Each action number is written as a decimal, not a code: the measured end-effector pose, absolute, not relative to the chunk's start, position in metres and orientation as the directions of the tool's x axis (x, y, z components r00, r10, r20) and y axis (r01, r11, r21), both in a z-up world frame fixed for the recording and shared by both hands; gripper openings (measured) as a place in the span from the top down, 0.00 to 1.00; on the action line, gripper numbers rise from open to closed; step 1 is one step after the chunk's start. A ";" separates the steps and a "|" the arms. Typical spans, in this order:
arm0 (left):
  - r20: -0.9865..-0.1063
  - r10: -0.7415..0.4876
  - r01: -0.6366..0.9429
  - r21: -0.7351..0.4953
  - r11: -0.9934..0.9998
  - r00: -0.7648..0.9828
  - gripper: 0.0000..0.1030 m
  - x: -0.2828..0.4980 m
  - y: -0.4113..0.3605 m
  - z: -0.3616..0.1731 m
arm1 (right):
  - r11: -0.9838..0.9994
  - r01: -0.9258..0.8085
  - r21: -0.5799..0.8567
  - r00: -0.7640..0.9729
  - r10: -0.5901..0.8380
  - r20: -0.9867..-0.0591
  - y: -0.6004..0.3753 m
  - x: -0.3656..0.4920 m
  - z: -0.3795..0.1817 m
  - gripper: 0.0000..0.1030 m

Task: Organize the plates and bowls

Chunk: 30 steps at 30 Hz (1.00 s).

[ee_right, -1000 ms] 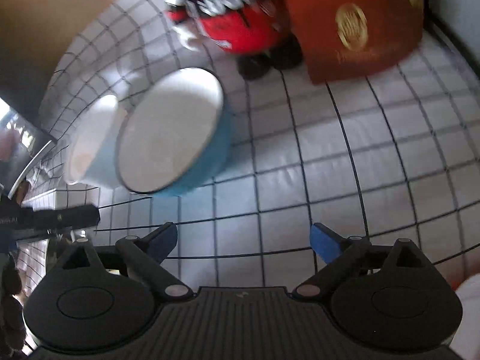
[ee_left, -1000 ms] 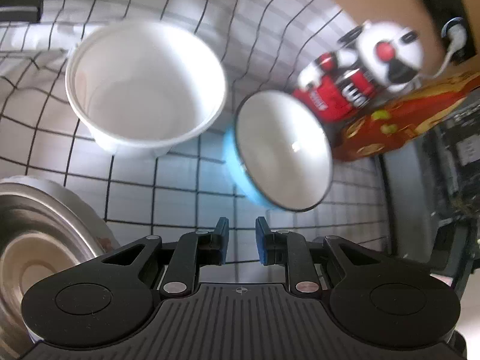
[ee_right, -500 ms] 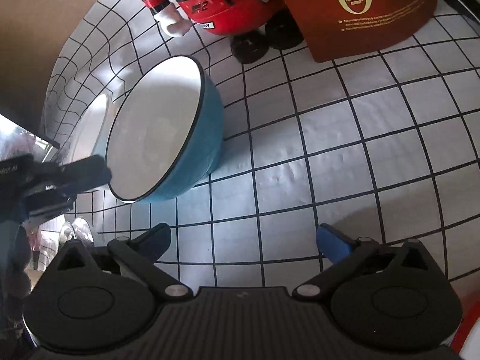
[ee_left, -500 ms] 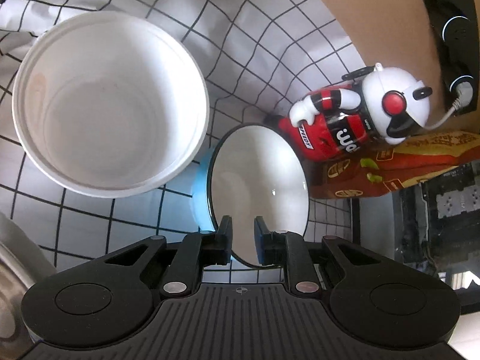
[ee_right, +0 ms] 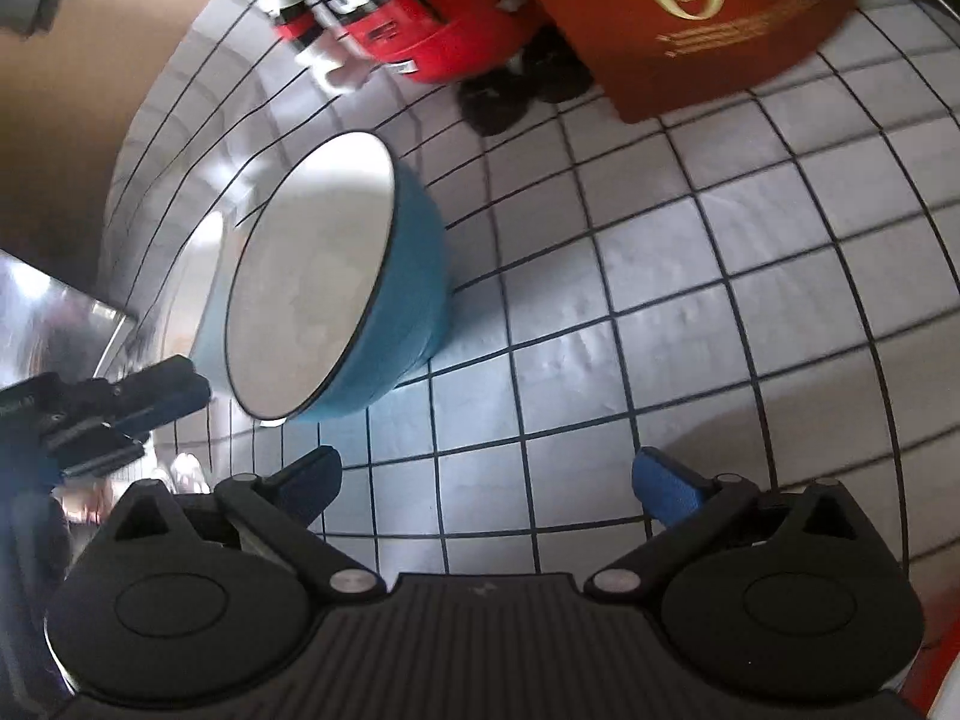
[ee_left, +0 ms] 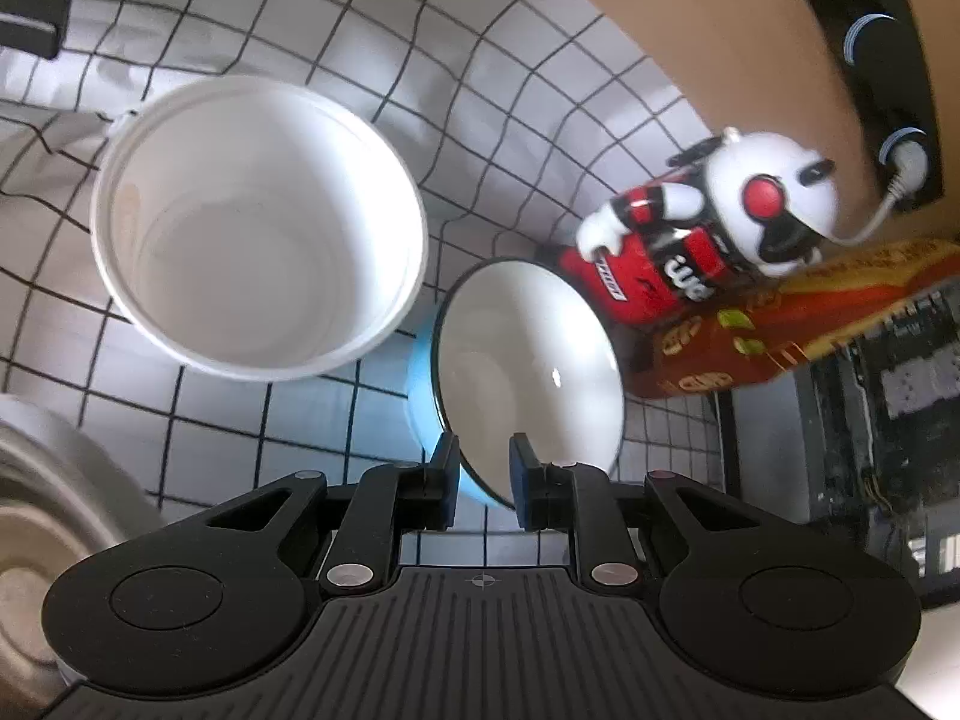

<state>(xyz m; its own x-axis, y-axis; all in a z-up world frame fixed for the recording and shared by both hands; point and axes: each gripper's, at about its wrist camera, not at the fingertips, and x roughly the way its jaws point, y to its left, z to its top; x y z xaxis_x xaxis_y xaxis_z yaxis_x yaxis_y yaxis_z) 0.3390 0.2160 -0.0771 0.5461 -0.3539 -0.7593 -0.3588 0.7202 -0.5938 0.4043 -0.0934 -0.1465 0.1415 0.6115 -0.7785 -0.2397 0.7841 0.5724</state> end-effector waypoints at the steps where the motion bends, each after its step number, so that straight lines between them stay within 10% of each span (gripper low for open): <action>1: -0.760 -0.349 -0.351 -0.588 0.729 0.549 0.80 0.336 0.216 -0.072 | 0.789 -0.232 0.568 0.134 0.605 -0.785 -0.094 0.405 -0.146 0.01; 6: -0.753 -0.280 -0.277 -0.520 0.808 0.595 0.80 0.315 0.212 -0.032 | 0.868 -0.404 0.289 0.359 0.441 -0.823 -0.089 0.382 -0.094 0.07; 13: -0.736 -0.231 -0.241 -0.474 0.847 0.636 0.80 0.306 0.209 0.012 | 0.861 -0.483 -0.159 0.743 0.307 -0.594 -0.079 0.345 0.030 0.07; 21: -0.755 -0.223 -0.263 -0.464 0.846 0.616 0.79 0.328 0.204 0.006 | 0.851 -0.525 -0.007 0.649 0.394 -0.651 -0.072 0.375 0.030 0.00; 30: -0.840 -0.191 -0.405 -0.428 0.808 0.507 0.79 0.366 0.205 -0.077 | 0.856 -0.493 0.155 0.488 0.420 -0.765 -0.041 0.432 -0.046 0.24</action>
<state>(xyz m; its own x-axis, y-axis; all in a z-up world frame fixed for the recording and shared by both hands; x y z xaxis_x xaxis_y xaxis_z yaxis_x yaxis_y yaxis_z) 0.3659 0.2055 -0.0769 0.5074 -0.1909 -0.8403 -0.4047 0.8081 -0.4279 0.4320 -0.0411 -0.0457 0.4879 0.4202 -0.7651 -0.4933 0.8559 0.1554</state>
